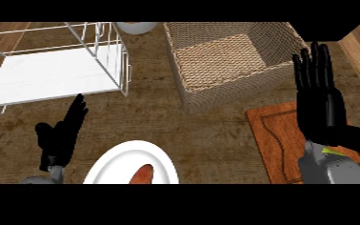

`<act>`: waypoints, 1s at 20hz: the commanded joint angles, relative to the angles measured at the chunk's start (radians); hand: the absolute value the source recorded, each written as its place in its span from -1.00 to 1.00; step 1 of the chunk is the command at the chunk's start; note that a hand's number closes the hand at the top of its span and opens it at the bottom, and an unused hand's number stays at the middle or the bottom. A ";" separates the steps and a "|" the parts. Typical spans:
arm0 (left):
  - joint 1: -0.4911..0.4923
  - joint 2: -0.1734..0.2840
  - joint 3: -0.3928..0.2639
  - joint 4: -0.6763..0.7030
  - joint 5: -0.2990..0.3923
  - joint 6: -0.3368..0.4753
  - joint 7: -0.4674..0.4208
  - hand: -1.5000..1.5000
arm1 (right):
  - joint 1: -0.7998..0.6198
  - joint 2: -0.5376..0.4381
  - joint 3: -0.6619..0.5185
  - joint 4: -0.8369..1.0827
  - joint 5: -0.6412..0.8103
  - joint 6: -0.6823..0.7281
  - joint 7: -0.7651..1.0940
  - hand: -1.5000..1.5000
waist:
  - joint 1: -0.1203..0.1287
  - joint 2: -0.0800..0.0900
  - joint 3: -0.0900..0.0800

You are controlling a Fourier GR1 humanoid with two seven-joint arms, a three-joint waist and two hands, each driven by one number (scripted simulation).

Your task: Pick the pear from the cutting board and place it in the basket

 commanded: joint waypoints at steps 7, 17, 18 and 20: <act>0.053 0.118 -0.015 0.050 -0.107 0.025 0.062 0.00 | 0.090 0.178 0.030 -0.307 -0.314 0.198 -0.282 1.00 | -0.064 -0.044 0.078; 0.181 0.180 0.032 0.043 -0.122 0.091 0.102 0.00 | 0.381 -0.224 -0.297 -0.505 0.487 0.040 -0.473 -1.00 | -0.241 -0.071 0.022; 0.191 0.191 0.038 0.041 -0.125 0.093 0.093 0.00 | 0.435 -0.225 -0.330 -0.503 0.523 0.022 -0.483 -1.00 | -0.241 -0.064 0.020; 0.196 0.186 0.024 0.004 -0.138 0.111 0.111 0.00 | 0.559 -0.243 -0.392 -0.510 0.557 0.034 -0.500 -1.00 | -0.222 -0.054 0.020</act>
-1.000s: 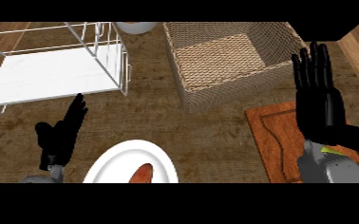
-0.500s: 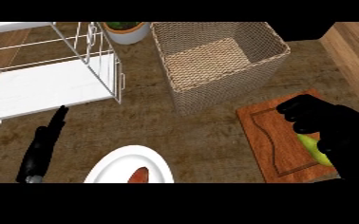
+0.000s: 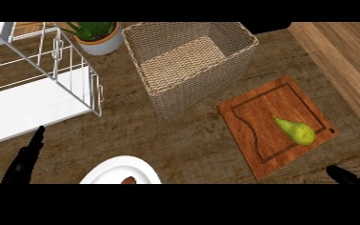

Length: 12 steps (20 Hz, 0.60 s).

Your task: Pick the pear from the cutting board and place it in the basket

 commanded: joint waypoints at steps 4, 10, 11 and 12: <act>0.017 0.016 -0.001 -0.042 -0.009 0.008 0.024 0.00 | 0.384 -0.160 -0.168 -0.002 0.268 0.068 -0.126 -1.00 | 0.049 0.031 -0.013; -0.056 0.010 -0.031 -0.058 -0.037 0.008 0.096 0.00 | 0.671 -0.096 -0.275 -0.012 0.344 0.024 -0.410 -1.00 | 0.105 0.035 -0.012; -0.089 0.016 -0.029 -0.047 -0.037 -0.006 0.107 0.00 | 0.732 -0.031 -0.253 -0.009 0.360 -0.012 -0.481 -1.00 | 0.095 0.034 -0.012; -0.083 0.007 -0.038 -0.062 -0.041 -0.003 0.111 0.00 | 0.779 0.010 -0.281 -0.011 0.347 -0.036 -0.520 -1.00 | 0.116 0.034 -0.013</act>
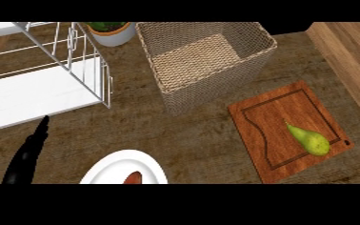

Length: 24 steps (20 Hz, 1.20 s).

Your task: Pick the pear from the cutting board and place it in the basket

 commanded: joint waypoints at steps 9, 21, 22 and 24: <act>-0.174 -0.020 -0.030 0.036 -0.045 -0.080 0.071 0.00 | 0.179 0.196 -0.171 0.248 -0.032 -0.116 -0.364 -1.00 | 0.124 0.019 -0.003; -0.183 -0.052 -0.022 0.000 -0.096 -0.102 0.108 0.00 | -0.096 0.154 -0.099 0.439 0.048 -0.097 -0.255 -1.00 | 0.154 0.023 -0.003; -0.149 -0.072 -0.050 -0.081 -0.125 -0.068 0.156 0.00 | -0.035 0.191 -0.112 0.398 0.046 -0.099 -0.290 -1.00 | 0.151 0.021 -0.003; -0.146 -0.079 -0.020 -0.029 -0.109 -0.089 0.116 0.00 | -0.074 0.172 -0.108 0.373 0.051 -0.067 -0.233 -1.00 | 0.152 0.022 -0.003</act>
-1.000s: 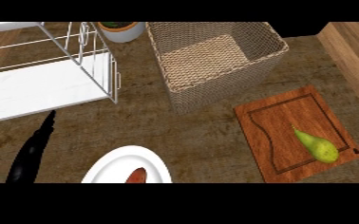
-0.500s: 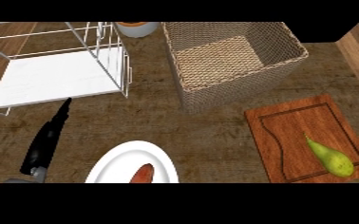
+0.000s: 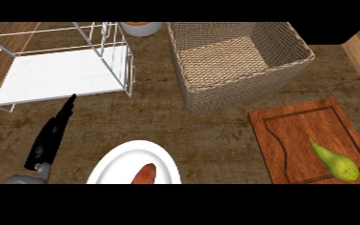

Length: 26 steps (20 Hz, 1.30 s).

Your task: Pick the pear from the cutting board and place it in the basket

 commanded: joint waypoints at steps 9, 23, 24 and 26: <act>-0.031 -0.037 0.057 0.082 -0.034 -0.056 -0.036 0.00 | -0.131 0.050 0.034 0.091 0.108 -0.056 -0.109 -1.00 | -0.003 0.001 -0.001; -0.009 -0.083 0.093 0.029 -0.097 -0.091 0.007 0.00 | -0.192 0.082 0.059 0.075 0.243 -0.049 -0.023 -1.00 | 0.000 0.001 -0.001; -0.011 -0.098 0.104 0.074 -0.100 -0.083 -0.057 0.00 | -0.187 0.095 0.052 0.163 0.233 -0.093 -0.093 -1.00 | -0.002 0.001 -0.001; -0.016 -0.120 0.092 0.071 -0.142 -0.050 -0.048 0.00 | -0.230 0.086 0.070 0.122 0.264 -0.069 -0.023 -1.00 | 0.000 0.001 -0.001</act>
